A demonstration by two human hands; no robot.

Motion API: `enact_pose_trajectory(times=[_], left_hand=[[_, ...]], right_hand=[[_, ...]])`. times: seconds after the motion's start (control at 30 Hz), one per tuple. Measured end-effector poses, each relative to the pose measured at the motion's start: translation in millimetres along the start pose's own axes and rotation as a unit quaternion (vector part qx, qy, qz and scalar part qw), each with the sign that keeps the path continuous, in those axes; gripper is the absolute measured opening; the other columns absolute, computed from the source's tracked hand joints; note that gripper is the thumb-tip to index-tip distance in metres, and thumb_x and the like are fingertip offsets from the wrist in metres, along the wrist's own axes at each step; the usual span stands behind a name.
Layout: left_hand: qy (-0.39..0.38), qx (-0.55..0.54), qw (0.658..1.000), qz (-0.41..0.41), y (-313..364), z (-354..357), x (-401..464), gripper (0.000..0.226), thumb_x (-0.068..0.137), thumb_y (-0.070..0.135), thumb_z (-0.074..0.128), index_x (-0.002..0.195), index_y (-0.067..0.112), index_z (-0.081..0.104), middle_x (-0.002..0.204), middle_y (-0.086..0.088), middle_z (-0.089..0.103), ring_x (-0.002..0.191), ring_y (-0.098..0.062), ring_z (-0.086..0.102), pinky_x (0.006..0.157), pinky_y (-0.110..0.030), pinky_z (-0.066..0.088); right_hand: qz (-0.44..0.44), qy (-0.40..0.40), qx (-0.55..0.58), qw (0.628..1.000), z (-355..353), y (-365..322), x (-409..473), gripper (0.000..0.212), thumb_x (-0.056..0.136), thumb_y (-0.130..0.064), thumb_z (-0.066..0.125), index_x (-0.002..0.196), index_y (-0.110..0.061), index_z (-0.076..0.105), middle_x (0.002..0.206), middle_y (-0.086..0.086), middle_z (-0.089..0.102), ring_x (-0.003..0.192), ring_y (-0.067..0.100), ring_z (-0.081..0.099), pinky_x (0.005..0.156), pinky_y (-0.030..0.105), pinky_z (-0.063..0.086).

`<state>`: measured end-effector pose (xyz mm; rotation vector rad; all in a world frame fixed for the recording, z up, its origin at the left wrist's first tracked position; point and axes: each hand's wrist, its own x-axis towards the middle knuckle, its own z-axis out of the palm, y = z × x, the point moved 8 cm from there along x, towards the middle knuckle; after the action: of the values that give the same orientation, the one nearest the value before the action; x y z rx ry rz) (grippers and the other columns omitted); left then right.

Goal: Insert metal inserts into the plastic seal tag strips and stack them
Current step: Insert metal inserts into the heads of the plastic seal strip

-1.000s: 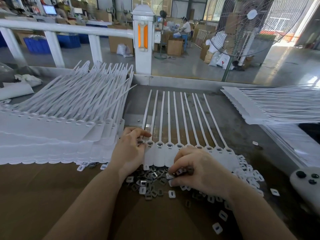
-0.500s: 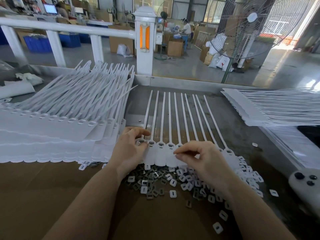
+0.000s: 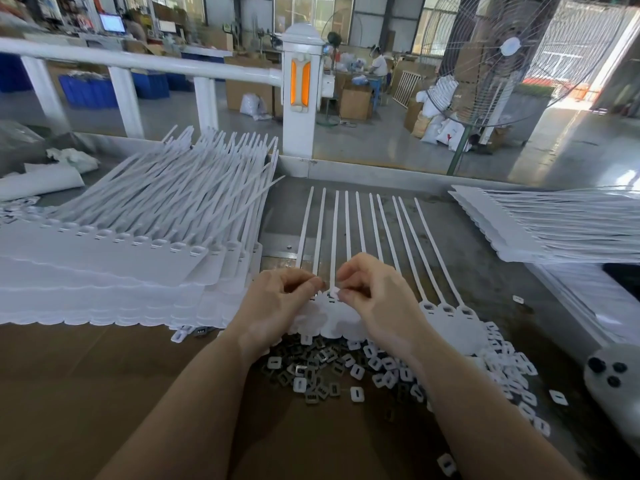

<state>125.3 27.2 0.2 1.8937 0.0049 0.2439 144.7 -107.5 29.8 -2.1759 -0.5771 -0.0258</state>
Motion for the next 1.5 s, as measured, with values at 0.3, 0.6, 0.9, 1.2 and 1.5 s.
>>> enact_pose_trajectory(times=[0.3, 0.6, 0.9, 1.2, 1.5], left_hand=[[-0.052, 0.014, 0.999, 0.006, 3, 12, -2, 0.005, 0.082, 0.023, 0.068, 0.083, 0.025, 0.072, 0.071, 0.018, 0.067, 0.069, 0.007, 0.059, 0.063, -0.006, 0.042], [0.144, 0.145, 0.978, -0.030, -3, -16, 1, 0.007, 0.087, 0.020, 0.063, 0.081, 0.024, 0.064, 0.089, 0.005, 0.061, 0.082, -0.007, 0.055, 0.076, -0.019, 0.044], [0.189, 0.194, 0.961, -0.062, -11, -27, 1, 0.013, 0.089, 0.017, 0.060, 0.090, 0.009, 0.070, 0.095, 0.000, 0.059, 0.078, -0.007, 0.049, 0.066, -0.010, 0.033], [0.183, 0.192, 0.962, -0.072, -12, -27, 1, 0.008, 0.083, 0.017, 0.068, 0.076, 0.016, 0.071, 0.085, 0.005, 0.059, 0.067, -0.001, 0.048, 0.055, -0.006, 0.033], [0.172, 0.196, 0.963, -0.060, -10, -26, 2, 0.006, 0.082, 0.015, 0.068, 0.080, 0.021, 0.068, 0.082, 0.007, 0.060, 0.067, 0.004, 0.049, 0.056, -0.002, 0.034]], right_hand=[[-0.019, -0.008, -0.010, 1.000, 4, 3, -5, 0.016, 0.087, -0.012, 0.062, 0.092, -0.025, 0.056, 0.089, -0.007, 0.063, 0.088, 0.004, 0.058, 0.079, 0.017, 0.048], [-0.075, -0.005, -0.233, 0.969, 8, 8, -12, 0.030, 0.097, -0.030, 0.045, 0.122, -0.028, 0.059, 0.126, -0.011, 0.058, 0.118, 0.005, 0.048, 0.103, 0.025, 0.031], [-0.065, -0.020, -0.244, 0.967, 7, 18, -12, 0.031, 0.097, -0.035, 0.041, 0.122, -0.032, 0.059, 0.125, -0.016, 0.058, 0.115, 0.003, 0.049, 0.103, 0.028, 0.034], [-0.070, -0.028, -0.246, 0.966, 8, 21, -13, 0.031, 0.097, -0.035, 0.041, 0.123, -0.033, 0.058, 0.127, -0.016, 0.056, 0.117, 0.003, 0.047, 0.104, 0.029, 0.033], [-0.069, -0.023, -0.246, 0.967, 8, 22, -13, 0.030, 0.097, -0.036, 0.041, 0.122, -0.033, 0.059, 0.125, -0.017, 0.057, 0.115, 0.002, 0.047, 0.100, 0.025, 0.030]])
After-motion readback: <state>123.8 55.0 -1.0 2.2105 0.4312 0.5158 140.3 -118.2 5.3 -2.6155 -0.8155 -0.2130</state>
